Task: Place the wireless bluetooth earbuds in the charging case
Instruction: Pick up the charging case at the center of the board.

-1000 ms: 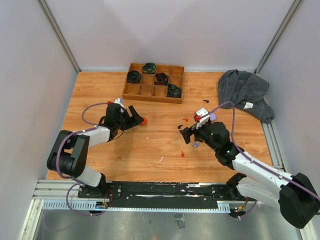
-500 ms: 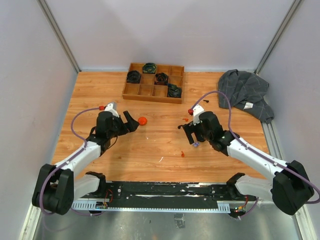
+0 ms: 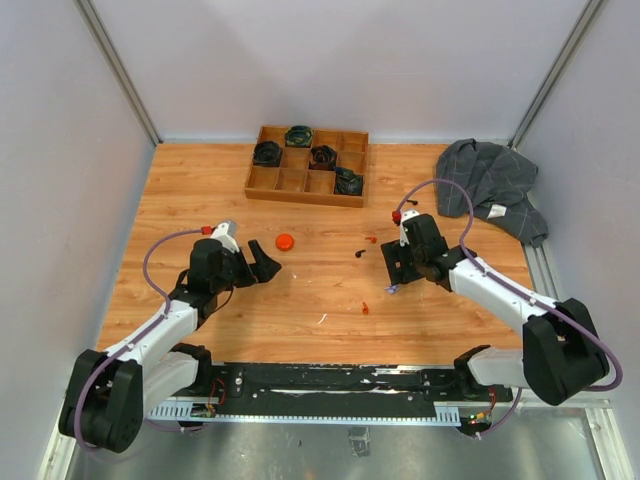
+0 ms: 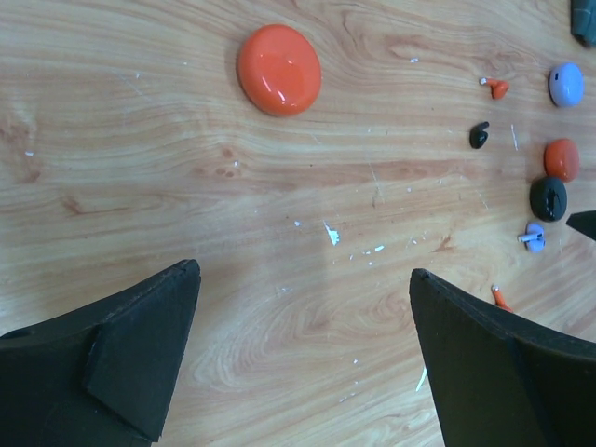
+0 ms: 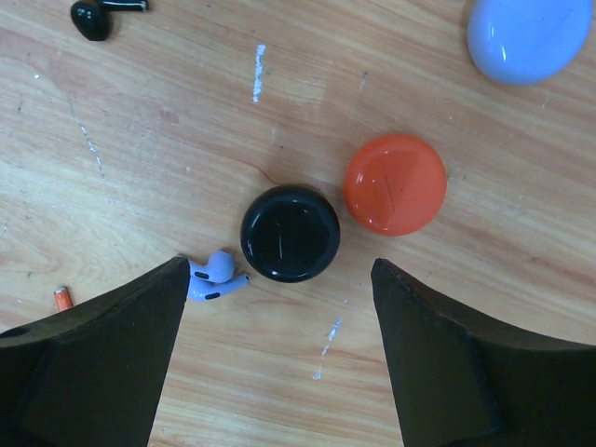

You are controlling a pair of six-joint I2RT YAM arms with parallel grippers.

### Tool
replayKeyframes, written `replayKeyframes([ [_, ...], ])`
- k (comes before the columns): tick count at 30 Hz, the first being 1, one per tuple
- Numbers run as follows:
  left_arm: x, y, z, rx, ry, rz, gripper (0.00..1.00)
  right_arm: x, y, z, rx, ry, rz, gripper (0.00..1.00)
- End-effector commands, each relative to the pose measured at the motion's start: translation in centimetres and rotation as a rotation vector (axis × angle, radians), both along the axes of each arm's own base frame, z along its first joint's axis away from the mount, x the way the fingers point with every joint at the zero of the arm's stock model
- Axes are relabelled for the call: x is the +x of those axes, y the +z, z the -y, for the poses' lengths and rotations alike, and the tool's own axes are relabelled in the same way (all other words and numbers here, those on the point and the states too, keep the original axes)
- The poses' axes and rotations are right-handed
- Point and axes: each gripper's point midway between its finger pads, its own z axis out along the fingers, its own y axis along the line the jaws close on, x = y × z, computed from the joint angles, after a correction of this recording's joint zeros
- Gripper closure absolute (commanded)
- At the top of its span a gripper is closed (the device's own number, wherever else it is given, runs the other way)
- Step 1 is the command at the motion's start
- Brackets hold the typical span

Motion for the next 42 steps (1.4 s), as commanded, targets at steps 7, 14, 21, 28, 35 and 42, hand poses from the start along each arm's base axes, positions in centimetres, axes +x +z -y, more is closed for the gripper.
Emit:
replayKeyframes([
  [7, -0.1, 1.2, 0.9, -0.009, -0.069, 0.076, 0.01, 0.5, 0.0, -0.1, 0.103, -0.084, -0.072, 0.25],
  [14, -0.1, 1.2, 1.1, -0.006, -0.078, 0.077, 0.01, 0.7, -1.0, 0.4, 0.1, -0.115, -0.09, 0.28],
  [21, -0.2, 1.1, 1.3, -0.003, -0.087, 0.074, 0.01, 1.1, -2.2, 0.4, 0.102, -0.126, -0.103, 0.31],
  [28, -0.2, 1.3, 1.5, -0.006, -0.093, 0.077, 0.01, 1.1, -3.5, 0.6, 0.086, -0.134, -0.127, 0.37],
  [35, -0.3, 1.3, 1.6, -0.007, -0.099, 0.078, 0.01, 0.9, -4.2, 0.9, 0.065, -0.133, -0.142, 0.44],
  [42, -0.6, 1.9, 2.5, -0.043, -0.142, 0.088, 0.01, 0.9, -3.6, 0.7, 0.064, -0.104, -0.136, 0.56],
])
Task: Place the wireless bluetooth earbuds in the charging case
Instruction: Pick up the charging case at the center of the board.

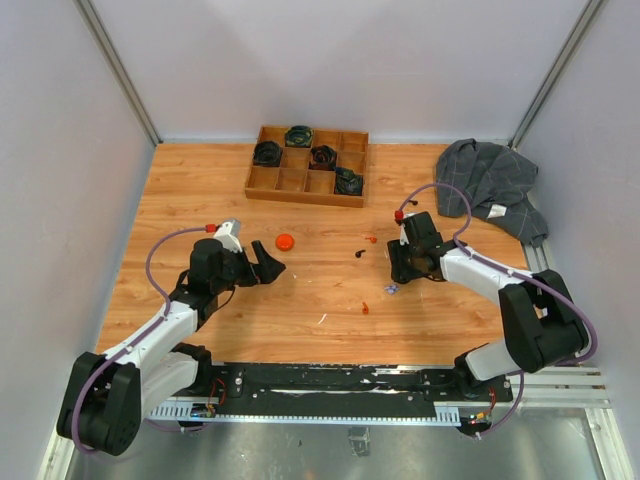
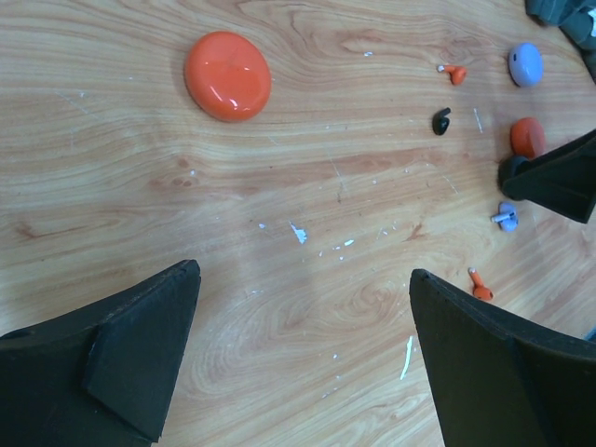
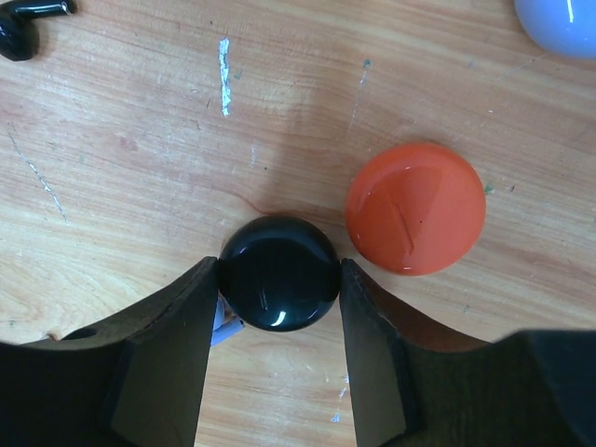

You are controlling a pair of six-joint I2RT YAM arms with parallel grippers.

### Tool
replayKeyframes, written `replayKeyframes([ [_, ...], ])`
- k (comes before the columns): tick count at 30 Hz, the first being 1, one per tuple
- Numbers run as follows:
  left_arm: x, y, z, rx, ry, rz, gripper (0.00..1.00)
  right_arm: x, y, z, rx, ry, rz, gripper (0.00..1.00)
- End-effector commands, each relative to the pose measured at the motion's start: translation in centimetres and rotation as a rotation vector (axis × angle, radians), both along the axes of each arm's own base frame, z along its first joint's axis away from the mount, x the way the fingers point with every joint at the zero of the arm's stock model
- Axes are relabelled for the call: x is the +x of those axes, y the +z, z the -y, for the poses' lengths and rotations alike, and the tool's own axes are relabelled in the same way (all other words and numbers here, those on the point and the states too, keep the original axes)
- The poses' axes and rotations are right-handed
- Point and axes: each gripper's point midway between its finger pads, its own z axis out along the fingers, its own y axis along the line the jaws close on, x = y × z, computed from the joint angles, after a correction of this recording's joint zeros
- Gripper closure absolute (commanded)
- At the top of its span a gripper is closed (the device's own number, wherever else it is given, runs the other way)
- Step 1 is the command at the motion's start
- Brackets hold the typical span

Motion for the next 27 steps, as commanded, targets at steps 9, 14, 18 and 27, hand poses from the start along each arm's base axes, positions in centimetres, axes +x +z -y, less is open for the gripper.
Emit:
replayKeyframes([
  [9, -1.0, 3.0, 3.3, -0.132, -0.173, 0.042, 0.01, 0.7, 5.0, -3.2, 0.067, 0.218, 0.126, 0.66],
  [14, -1.8, 4.3, 4.7, -0.199, -0.255, 0.021, 0.02, 0.4, 7.7, -7.2, 0.089, 0.437, 0.223, 0.66],
  [18, -2.5, 5.5, 5.7, -0.254, -0.319, -0.004, 0.04, -0.8, 9.5, -10.6, 0.081, 0.667, 0.286, 0.64],
  [27, -4.2, 7.1, 7.7, -0.314, -0.437, -0.033, 0.11, -5.6, 12.9, -17.6, 0.081, 1.19, 0.433, 0.62],
])
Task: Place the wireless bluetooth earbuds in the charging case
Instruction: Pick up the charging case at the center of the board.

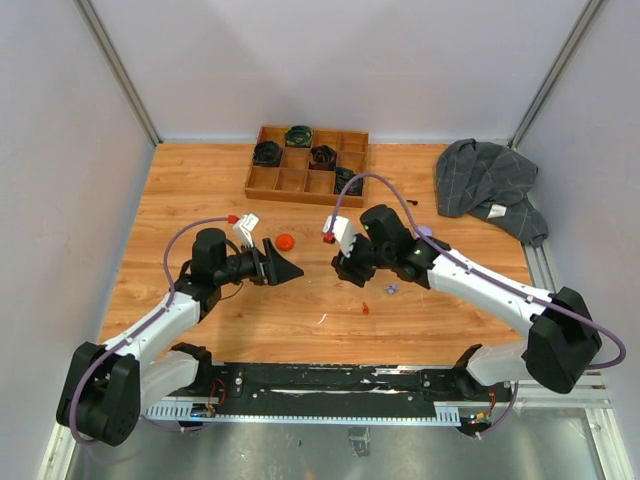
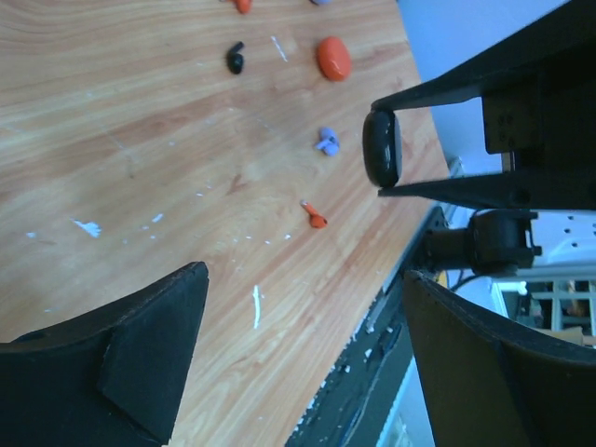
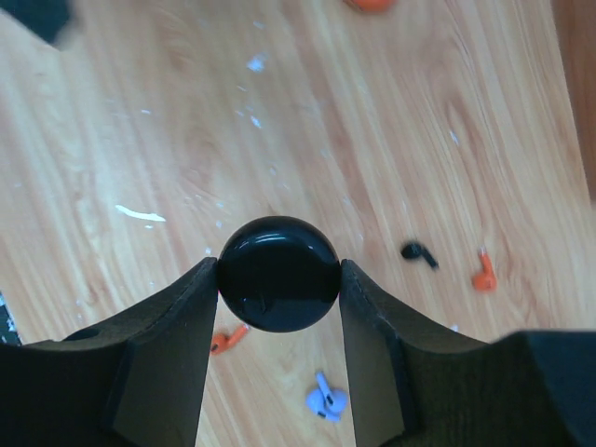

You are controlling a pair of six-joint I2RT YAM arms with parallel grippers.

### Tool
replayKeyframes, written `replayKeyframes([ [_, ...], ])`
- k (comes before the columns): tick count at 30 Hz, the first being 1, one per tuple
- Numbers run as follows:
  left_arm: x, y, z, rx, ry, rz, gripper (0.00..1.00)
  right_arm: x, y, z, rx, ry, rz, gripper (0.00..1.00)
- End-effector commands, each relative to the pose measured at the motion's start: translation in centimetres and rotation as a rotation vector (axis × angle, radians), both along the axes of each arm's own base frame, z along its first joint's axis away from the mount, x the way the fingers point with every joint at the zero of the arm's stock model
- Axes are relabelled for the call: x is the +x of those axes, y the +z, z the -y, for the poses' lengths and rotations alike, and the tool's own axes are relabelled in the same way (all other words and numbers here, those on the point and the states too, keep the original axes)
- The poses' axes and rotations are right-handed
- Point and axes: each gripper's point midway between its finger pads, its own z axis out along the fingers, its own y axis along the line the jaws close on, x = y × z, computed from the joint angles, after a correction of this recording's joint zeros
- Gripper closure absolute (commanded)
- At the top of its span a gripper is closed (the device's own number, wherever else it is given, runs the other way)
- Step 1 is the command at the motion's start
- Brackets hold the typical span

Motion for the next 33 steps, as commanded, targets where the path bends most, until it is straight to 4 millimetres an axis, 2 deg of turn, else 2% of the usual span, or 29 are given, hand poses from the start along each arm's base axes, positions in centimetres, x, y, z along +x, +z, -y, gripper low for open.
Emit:
replayKeyframes([
  [1, -1.0, 2.1, 1.8, -0.054, -0.103, 0.017, 0.12, -2.8, 2.3, -3.4, -0.018, 0.331, 0.139, 0.62],
  [7, -1.9, 2.6, 3.0, -0.098, -0.173, -0.003, 0.19, -5.1, 3.4, -5.9, -0.052, 0.564, 0.269, 0.58],
  [12, -2.6, 3.5, 3.6, -0.137, -0.203, 0.002, 0.26, -5.7, 3.9, -6.8, -0.08, 0.66, 0.312, 0.58],
  [22, -3.2, 4.1, 4.4, -0.156, -0.218, 0.001, 0.36, -6.1, 4.3, -8.3, -0.098, 0.747, 0.361, 0.57],
  [33, -3.5, 3.7, 5.0, -0.165, -0.222, -0.018, 0.59, -6.1, 4.3, -9.3, -0.113, 0.773, 0.387, 0.55],
])
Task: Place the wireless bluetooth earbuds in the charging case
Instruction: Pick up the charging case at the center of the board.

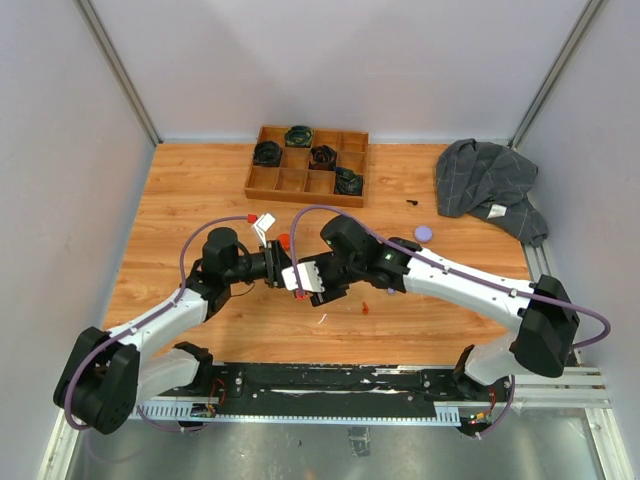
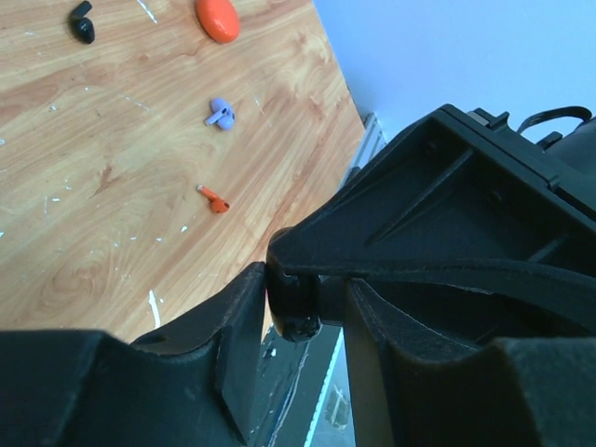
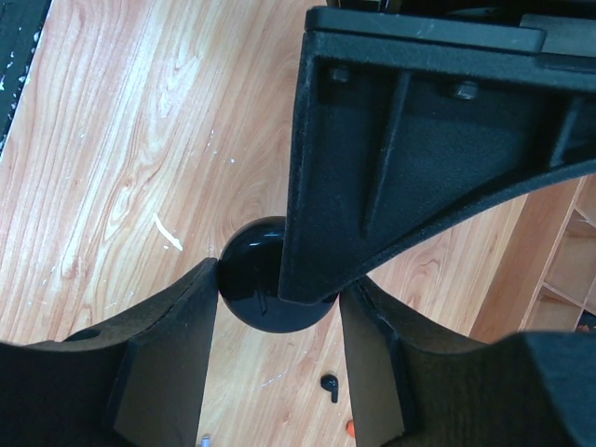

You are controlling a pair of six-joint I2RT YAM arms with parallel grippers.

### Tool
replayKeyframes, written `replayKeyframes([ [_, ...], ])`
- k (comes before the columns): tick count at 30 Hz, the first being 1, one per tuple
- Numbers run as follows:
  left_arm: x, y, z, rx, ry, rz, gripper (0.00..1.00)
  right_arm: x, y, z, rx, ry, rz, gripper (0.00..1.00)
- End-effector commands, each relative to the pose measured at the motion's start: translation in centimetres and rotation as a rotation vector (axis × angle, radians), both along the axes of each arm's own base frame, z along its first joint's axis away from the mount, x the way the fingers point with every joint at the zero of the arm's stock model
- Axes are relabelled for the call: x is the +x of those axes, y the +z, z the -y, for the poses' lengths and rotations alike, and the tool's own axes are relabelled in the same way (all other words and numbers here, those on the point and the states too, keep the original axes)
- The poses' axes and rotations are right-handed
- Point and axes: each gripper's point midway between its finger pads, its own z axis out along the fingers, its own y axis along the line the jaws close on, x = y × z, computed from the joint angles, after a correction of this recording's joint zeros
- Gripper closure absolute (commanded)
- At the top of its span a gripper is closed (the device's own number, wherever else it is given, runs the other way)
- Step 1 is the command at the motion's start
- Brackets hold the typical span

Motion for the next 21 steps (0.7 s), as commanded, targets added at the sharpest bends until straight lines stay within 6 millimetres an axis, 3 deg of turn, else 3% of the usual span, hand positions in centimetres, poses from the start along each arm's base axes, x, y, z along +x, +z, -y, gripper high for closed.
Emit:
replayKeyframes([
  [1, -0.2, 0.5, 0.5, -0.017, -0.013, 0.024, 0.61, -0.1, 1.2, -1.2, 0.017, 0.044, 0.045, 0.55],
  [7, -0.3, 0.1, 0.5, -0.011, -0.016, 0.011, 0.67, 0.3, 1.2, -1.4, 0.021, 0.043, 0.067, 0.54],
  [13, -0.3, 0.1, 0.5, -0.013, -0.011, 0.007, 0.85, 0.5, 1.7, -1.4, 0.045, 0.04, 0.091, 0.5],
  [21, 0.3, 0.9, 0.2, -0.047, 0.054, 0.032, 0.99, 1.1, 2.4, -0.5, 0.089, -0.019, 0.148, 0.3],
])
